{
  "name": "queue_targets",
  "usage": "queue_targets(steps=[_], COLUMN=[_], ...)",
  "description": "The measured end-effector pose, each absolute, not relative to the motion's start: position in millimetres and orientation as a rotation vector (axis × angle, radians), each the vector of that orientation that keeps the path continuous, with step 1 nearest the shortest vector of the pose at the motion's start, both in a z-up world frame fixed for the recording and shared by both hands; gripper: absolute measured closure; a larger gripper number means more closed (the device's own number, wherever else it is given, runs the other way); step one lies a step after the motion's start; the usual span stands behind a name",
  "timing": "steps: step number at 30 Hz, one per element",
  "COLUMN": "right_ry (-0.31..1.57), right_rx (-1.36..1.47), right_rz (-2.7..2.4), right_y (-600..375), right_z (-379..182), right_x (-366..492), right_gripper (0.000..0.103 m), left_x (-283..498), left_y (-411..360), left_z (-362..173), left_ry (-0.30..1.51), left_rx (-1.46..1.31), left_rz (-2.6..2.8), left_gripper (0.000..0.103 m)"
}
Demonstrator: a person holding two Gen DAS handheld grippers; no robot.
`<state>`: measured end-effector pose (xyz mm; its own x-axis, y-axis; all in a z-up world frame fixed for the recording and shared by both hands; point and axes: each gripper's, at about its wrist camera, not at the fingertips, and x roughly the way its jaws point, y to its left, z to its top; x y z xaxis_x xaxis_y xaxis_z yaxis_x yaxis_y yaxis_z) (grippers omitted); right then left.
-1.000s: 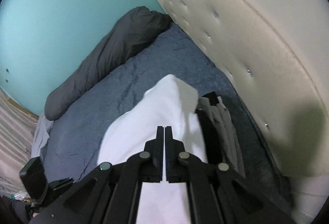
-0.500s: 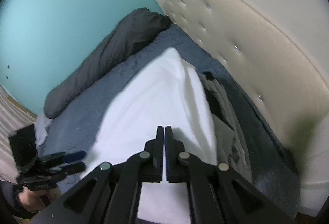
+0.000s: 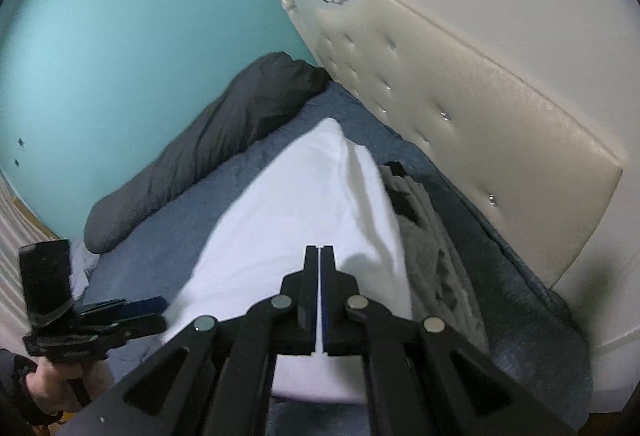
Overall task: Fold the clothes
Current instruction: 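Press and square the shirt on the stack with the left gripper while the right gripper holds it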
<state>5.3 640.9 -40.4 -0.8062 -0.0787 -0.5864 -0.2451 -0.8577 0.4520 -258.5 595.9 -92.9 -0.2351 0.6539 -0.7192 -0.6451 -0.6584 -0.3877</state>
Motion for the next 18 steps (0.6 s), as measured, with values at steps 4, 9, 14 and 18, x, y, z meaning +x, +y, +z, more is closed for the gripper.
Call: queue_targets(steps=[4,9,14,18], right_ry=[0.826,0.747,0.746,0.771], right_rx=[-0.927,-1.006,-0.992,-0.966], right_rz=[2.817,2.814,2.793,2.776], right_y=[621,598,601,604], right_z=[-35,-46,-66,-70], right_x=[6,-4,0,4], right_gripper=[0.103,0.103,0.103,0.103], left_x=[-253,-252,-251,-249], left_y=[605,611,613,612], left_z=[-91,-101,-107,-106], left_ry=[0.005,0.017,0.020,0.021], left_rx=[-1.146,-1.172,-1.177,-1.172], left_rz=[1.959,1.945,1.930,1.932], left_gripper=[0.059,0.059,0.059,0.059])
